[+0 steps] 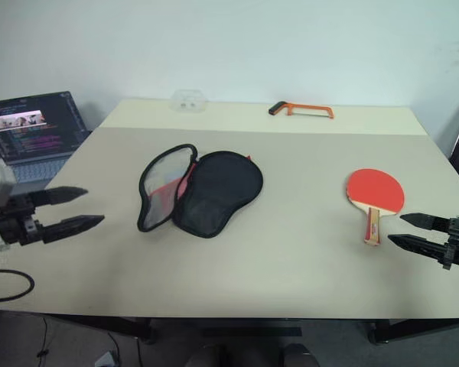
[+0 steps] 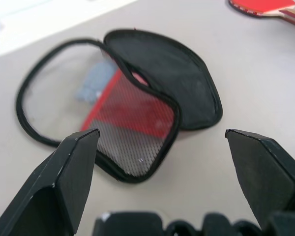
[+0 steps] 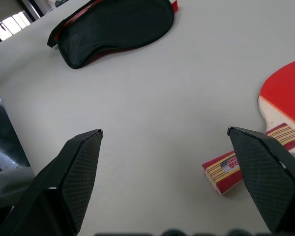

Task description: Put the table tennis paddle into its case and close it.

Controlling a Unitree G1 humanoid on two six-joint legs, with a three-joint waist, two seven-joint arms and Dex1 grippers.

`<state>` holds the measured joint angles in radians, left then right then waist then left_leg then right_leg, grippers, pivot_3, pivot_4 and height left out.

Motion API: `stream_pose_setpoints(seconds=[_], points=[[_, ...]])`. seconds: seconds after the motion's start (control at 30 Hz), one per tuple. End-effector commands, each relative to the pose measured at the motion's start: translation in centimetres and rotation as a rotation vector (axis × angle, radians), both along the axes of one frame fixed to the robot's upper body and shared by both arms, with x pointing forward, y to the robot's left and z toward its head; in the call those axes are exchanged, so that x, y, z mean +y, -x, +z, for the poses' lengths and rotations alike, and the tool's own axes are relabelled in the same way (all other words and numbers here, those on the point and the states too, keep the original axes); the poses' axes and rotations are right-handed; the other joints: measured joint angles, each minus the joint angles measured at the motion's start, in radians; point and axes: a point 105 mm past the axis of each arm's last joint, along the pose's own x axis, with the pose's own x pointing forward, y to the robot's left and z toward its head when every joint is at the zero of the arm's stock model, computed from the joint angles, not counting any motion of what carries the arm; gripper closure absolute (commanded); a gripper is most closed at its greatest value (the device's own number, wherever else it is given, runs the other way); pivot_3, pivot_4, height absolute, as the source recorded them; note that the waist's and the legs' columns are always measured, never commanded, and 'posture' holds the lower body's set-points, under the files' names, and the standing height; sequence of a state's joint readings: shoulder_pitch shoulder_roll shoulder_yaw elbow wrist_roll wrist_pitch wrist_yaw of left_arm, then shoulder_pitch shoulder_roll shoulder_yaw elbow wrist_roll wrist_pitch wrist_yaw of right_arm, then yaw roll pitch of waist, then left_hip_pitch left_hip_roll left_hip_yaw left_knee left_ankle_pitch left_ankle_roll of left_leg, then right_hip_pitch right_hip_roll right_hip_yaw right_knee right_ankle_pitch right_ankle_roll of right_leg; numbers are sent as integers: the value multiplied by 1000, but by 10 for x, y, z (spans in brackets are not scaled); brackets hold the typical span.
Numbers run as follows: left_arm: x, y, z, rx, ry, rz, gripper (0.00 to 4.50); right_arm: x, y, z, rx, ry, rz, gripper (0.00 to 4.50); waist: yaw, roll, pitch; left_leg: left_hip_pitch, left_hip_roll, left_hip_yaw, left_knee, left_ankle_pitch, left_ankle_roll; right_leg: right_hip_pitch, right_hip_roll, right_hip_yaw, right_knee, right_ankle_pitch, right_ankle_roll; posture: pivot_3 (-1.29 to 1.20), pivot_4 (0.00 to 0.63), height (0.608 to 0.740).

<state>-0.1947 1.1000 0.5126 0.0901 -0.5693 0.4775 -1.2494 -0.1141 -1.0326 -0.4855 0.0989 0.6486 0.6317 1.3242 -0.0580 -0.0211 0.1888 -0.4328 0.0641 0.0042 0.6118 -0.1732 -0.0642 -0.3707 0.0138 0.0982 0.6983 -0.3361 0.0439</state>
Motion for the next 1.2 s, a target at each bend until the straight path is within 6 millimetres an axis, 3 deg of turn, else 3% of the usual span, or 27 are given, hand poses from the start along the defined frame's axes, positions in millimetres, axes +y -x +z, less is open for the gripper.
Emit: stream_pose_setpoints(seconds=[0.03,0.13,0.2,0.33,0.43,0.6,0.8,1.0,1.2], points=[[3,1,12,-34,-21,-1,0,5,-6,3,-49,3,13,16,-2,0,0,0,0,0,0,0,0,0,0,0,0,0,0,0,150,740],[3,-1,3,-28,-45,8,0,11,-2,3,-60,-3,30,16,-1,0,0,0,0,0,0,0,0,0,0,0,0,0,-1,0,150,740],[-1,-10,9,-76,8,26,0,18,2,10,-80,-15,56,16,1,0,0,0,0,0,0,0,0,0,0,0,0,1,-2,0,150,740],[12,-46,10,-153,102,204,0,39,9,25,-137,-14,114,16,10,0,0,0,0,-2,1,0,0,1,1,-1,1,0,0,0,150,740],[22,-73,-7,-134,117,368,0,54,16,36,-177,-13,161,16,11,0,0,0,0,-2,3,0,0,2,1,-1,2,0,1,0,150,740],[20,-98,-41,-26,109,497,0,75,13,51,-239,-27,199,16,9,-2,-1,-1,0,-2,3,0,0,2,1,-1,1,2,-1,0,150,740],[10,-111,-76,106,94,592,0,96,10,56,-262,-36,264,16,7,-2,-1,-1,0,-2,3,0,0,2,1,-1,1,2,-1,0,150,740],[-16,-117,-101,210,146,575,0,131,10,55,-280,-74,356,16,9,-3,-1,-1,-1,-3,3,0,0,2,1,-1,2,3,-1,0,150,740],[-32,-122,-121,286,173,608,0,145,7,56,-291,-90,378,16,17,-3,-2,-1,-1,-3,4,0,0,2,1,-2,2,3,-1,0,150,740]])
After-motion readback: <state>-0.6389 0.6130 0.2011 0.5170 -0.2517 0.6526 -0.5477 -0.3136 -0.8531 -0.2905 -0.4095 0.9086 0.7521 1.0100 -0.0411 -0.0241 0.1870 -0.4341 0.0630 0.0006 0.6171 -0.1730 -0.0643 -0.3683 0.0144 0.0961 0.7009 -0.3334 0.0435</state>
